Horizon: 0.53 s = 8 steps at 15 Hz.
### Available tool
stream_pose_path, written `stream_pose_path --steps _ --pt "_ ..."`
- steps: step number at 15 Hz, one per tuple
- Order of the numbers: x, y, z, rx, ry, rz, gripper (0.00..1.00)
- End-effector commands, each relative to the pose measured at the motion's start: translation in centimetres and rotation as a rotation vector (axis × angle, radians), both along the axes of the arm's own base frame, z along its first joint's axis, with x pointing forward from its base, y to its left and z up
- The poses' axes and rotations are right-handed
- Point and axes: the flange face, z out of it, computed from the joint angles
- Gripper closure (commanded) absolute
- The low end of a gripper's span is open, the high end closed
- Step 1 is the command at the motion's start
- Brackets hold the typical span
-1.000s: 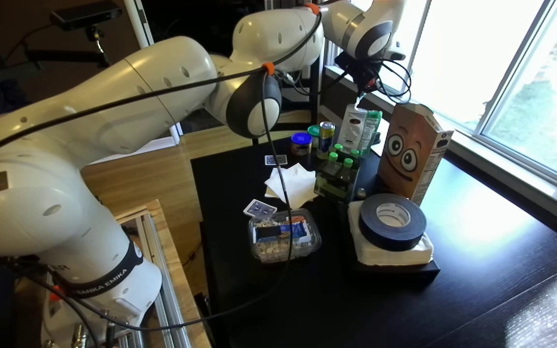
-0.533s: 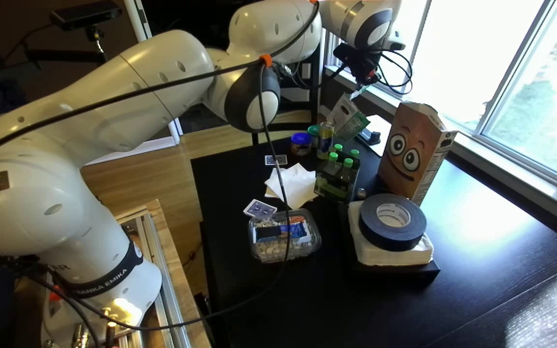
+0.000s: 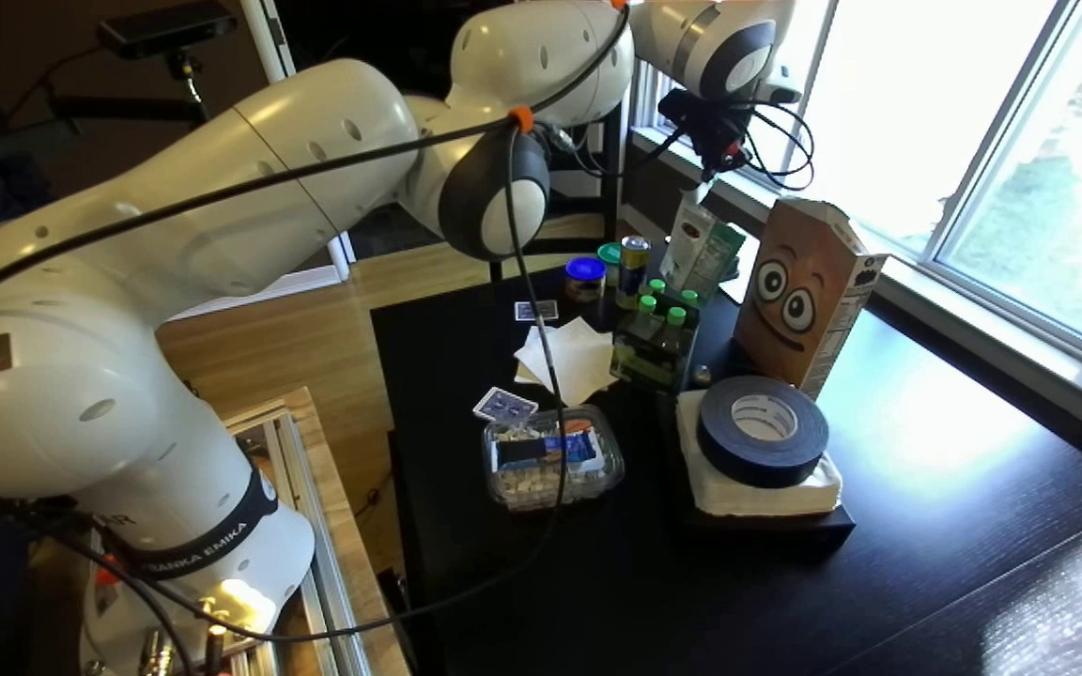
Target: Place the white and green packet vertically upright
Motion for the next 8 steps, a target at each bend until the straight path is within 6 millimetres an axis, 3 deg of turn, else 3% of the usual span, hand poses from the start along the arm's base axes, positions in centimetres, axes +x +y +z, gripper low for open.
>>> stream_pose_path --steps 1,8 --pt "-0.1 -1.2 -1.2 -0.004 0.06 -0.034 1.0" --pt "0.0 -3.5 -3.3 0.0 0.095 -0.072 1.0"
